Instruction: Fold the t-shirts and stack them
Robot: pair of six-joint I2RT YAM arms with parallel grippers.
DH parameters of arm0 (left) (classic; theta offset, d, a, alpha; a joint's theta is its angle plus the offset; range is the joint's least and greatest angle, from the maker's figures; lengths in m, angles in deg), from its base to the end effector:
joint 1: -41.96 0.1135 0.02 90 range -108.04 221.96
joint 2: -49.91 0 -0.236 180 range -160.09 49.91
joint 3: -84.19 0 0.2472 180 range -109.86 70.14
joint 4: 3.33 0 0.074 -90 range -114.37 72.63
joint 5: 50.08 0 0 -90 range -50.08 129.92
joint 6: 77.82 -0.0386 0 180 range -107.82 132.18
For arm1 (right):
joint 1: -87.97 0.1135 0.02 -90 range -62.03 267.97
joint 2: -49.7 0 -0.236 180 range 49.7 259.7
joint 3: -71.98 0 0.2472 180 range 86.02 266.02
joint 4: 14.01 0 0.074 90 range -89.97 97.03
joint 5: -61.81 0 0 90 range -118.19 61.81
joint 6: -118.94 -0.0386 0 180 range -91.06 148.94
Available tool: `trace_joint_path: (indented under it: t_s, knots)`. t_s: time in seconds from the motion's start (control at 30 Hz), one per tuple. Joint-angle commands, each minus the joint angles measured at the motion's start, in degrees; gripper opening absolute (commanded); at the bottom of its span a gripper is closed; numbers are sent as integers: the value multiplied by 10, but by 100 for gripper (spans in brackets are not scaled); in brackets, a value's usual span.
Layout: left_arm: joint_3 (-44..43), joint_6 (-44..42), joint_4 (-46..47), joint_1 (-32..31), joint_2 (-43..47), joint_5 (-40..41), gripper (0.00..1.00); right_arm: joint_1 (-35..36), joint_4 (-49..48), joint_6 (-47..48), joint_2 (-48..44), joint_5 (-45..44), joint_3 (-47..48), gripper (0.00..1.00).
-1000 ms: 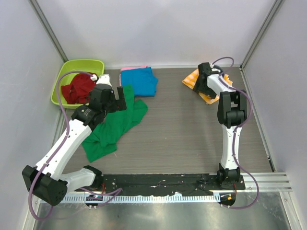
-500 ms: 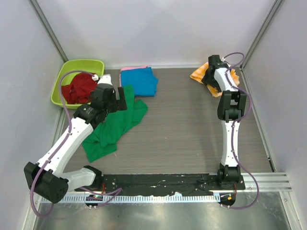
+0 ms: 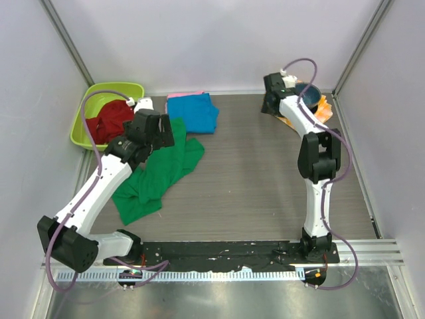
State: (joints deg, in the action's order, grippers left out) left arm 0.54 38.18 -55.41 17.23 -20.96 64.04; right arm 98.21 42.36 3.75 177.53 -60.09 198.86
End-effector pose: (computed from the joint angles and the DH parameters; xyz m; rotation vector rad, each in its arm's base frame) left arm 0.2503 -0.0979 0.3220 -0.2444 2.1736 -0.0215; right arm 0.4657 0.0634 0.2059 0.5125 2.3573 -0.4400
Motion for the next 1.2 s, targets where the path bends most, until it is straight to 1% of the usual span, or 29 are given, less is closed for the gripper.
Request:
trace_joint_path:
  t_s: [0.0,0.07,0.13,0.17,0.27,0.33,0.37,0.47,0.57,0.73,0.93,1.07,1.1,1.17]
  knots:
    - [-52,50,-35,2,-23,63,100,97,-64,67,-104,80,9,100]
    - [-72,75,-64,3,-40,85,100,132,-57,73,-90,125,30,100]
    - [-83,84,-82,6,-49,108,100,159,-47,93,-49,159,81,100]
    - [-89,90,-84,8,-50,113,100,173,-30,92,-28,167,127,100]
    - [-93,89,-72,22,-48,101,100,181,-26,78,37,195,192,100]
    - [-96,90,-69,36,-47,96,100,181,-37,67,75,206,217,100]
    - [-98,88,-68,42,-47,75,100,181,-43,65,86,212,237,100]
    - [-98,88,-67,63,-50,53,100,181,-66,47,123,243,262,100]
    - [-92,85,-63,69,-52,52,100,181,-90,33,152,272,275,100]
    - [-81,76,-50,72,-54,48,100,185,-102,14,182,328,281,100]
    - [-81,73,-43,73,-67,37,100,203,-104,17,212,323,282,100]
    - [-79,69,-42,74,-74,33,100,217,-100,15,250,321,321,100]
    - [-78,69,-43,75,-75,32,100,218,-98,9,265,300,326,100]
    - [-76,67,-43,75,-74,33,100,225,-104,-1,276,301,333,100]
